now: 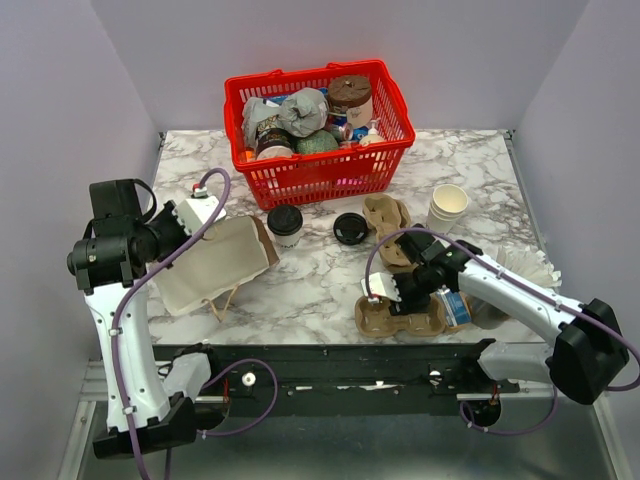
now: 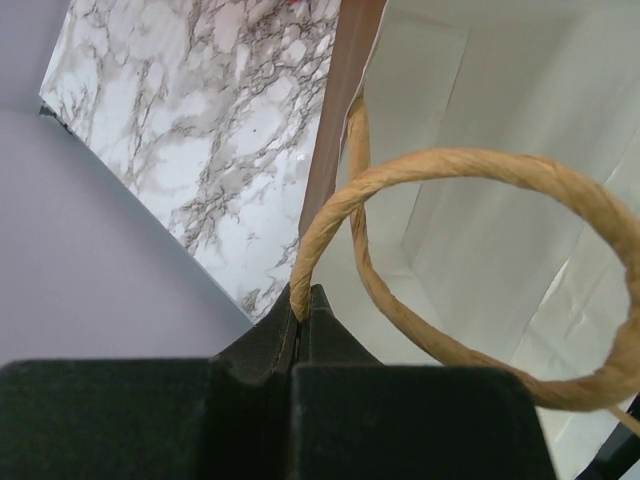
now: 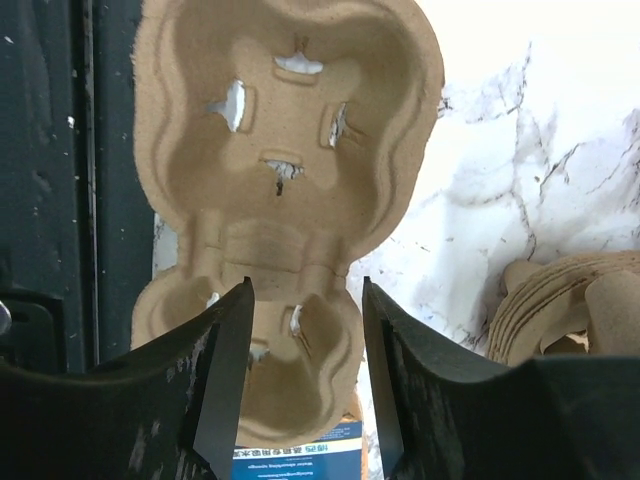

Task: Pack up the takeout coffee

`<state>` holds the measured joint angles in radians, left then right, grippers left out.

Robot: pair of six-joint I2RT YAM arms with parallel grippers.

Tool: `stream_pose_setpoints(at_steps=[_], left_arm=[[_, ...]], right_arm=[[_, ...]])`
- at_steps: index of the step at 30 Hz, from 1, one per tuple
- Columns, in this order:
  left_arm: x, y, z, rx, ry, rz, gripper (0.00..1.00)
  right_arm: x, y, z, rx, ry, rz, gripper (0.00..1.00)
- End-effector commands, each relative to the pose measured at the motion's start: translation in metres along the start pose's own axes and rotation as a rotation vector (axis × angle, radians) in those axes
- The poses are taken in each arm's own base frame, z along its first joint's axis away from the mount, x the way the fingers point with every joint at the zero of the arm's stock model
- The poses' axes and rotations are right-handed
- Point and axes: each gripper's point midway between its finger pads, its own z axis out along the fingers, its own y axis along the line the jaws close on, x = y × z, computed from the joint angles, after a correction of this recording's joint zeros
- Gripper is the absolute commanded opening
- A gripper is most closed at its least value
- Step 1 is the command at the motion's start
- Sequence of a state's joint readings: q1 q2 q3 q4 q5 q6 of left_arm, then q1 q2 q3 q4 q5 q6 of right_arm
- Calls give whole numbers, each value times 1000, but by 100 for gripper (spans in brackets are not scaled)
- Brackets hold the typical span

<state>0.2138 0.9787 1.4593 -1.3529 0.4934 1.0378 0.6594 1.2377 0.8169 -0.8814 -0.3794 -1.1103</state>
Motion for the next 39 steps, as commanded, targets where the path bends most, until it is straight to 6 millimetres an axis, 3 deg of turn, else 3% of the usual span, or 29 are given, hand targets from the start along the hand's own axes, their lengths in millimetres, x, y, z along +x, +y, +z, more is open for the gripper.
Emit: stream_pose_setpoints(at_steps=[1, 26, 39], left_arm=[[28, -32, -21, 44, 130, 35, 0], [38, -36, -15, 58, 164, -11, 0], [42, -41, -13, 59, 168, -20, 0]], right_arm=[[-9, 15, 0, -36, -48, -9, 55], [-6, 23, 22, -69, -13, 78, 60], [-4, 16, 27, -23, 3, 101, 60]])
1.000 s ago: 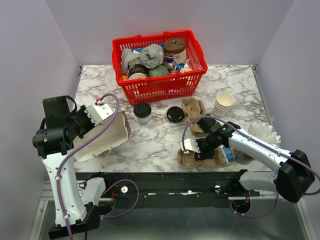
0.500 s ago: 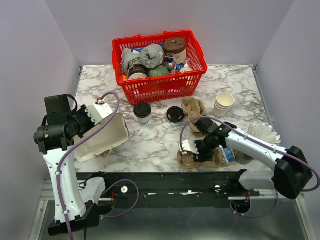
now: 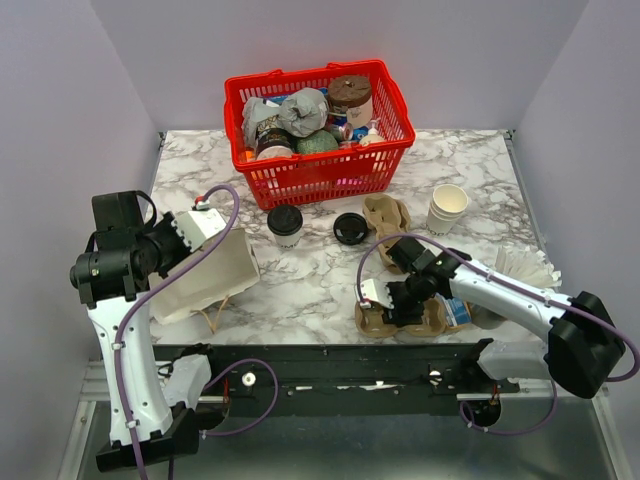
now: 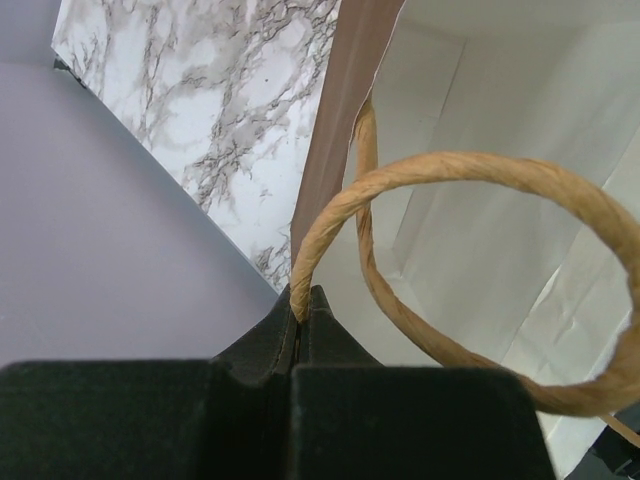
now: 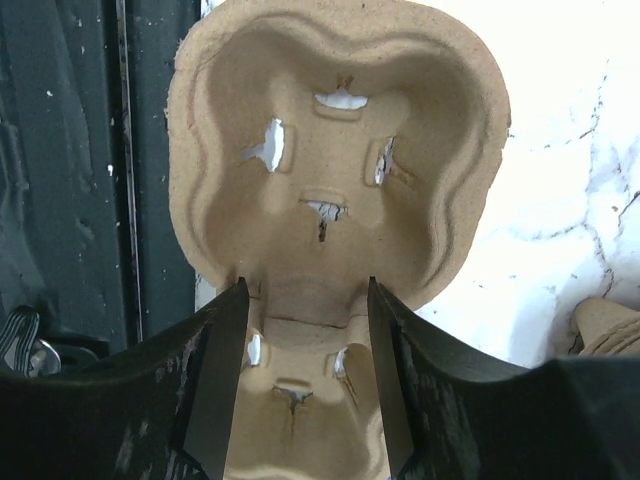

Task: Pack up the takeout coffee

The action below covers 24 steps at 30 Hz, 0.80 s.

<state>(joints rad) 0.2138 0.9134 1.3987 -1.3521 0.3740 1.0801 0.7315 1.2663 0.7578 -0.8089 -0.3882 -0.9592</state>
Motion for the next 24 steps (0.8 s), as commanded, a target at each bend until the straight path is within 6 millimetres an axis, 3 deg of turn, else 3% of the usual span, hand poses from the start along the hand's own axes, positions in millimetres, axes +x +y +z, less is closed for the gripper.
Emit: stream_pose_setpoints(at_steps=[1, 11, 24], left_arm=[[16, -38, -5, 121, 62, -61, 0], [17, -38, -2, 122, 61, -69, 0], [17, -38, 2, 130, 57, -80, 0]], right_arm=[[1, -3, 4, 26, 7, 10, 59], [10, -11, 2, 92, 52, 34, 59], [7, -15, -11, 152, 59, 131, 63]])
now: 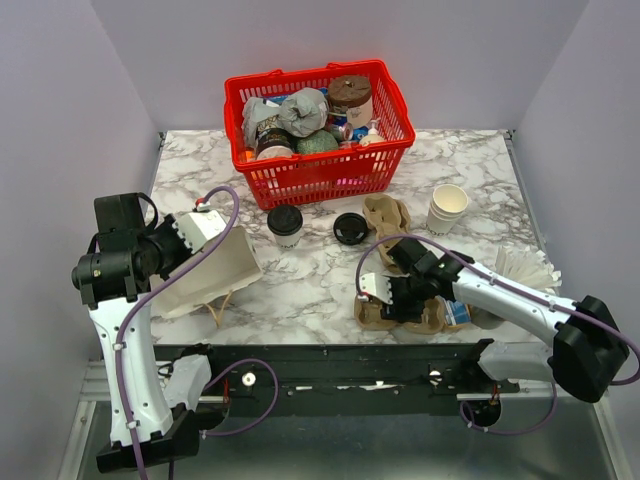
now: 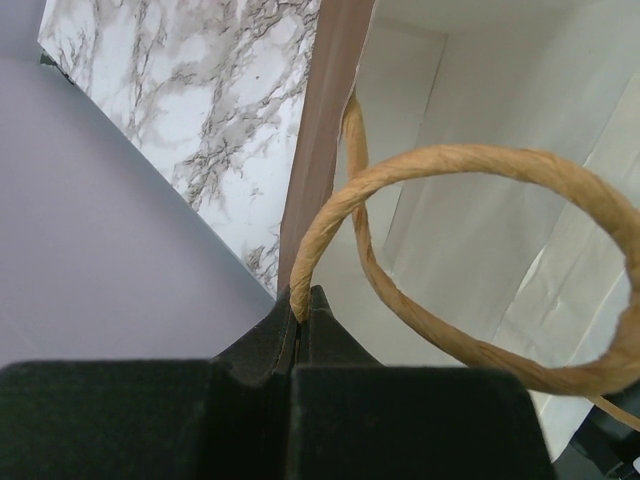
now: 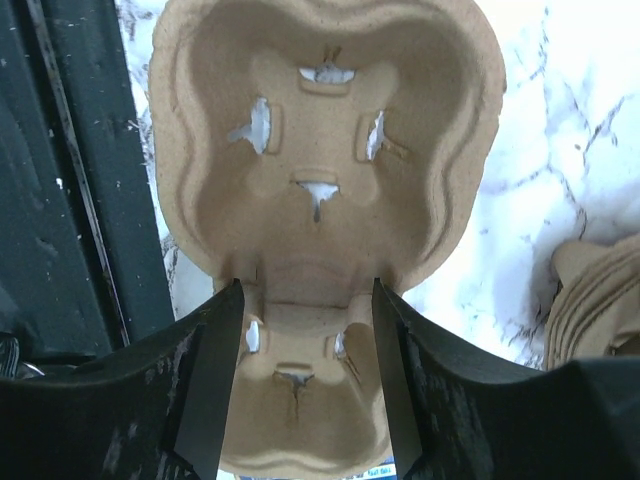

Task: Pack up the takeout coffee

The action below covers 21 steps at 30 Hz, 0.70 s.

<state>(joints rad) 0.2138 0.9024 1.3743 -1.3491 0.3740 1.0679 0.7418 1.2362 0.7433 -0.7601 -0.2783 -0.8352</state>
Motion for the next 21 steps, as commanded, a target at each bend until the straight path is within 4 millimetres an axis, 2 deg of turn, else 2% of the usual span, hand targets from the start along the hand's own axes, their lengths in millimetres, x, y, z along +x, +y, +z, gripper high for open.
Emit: stream_pose_setpoints(at_steps=[1, 5, 14, 21], left_arm=[[14, -32, -1, 118, 54, -63, 0], [16, -32, 1, 118, 59, -64, 0], [16, -33, 1, 119, 61, -71, 0], [17, -34, 2, 119, 63, -74, 0]], right_arm=[[2, -3, -4, 37, 14, 40, 63], [4, -1, 0, 32, 14, 56, 62], [-6, -7, 5, 38, -14, 100, 62], [-4, -9, 5, 56, -4, 116, 54]])
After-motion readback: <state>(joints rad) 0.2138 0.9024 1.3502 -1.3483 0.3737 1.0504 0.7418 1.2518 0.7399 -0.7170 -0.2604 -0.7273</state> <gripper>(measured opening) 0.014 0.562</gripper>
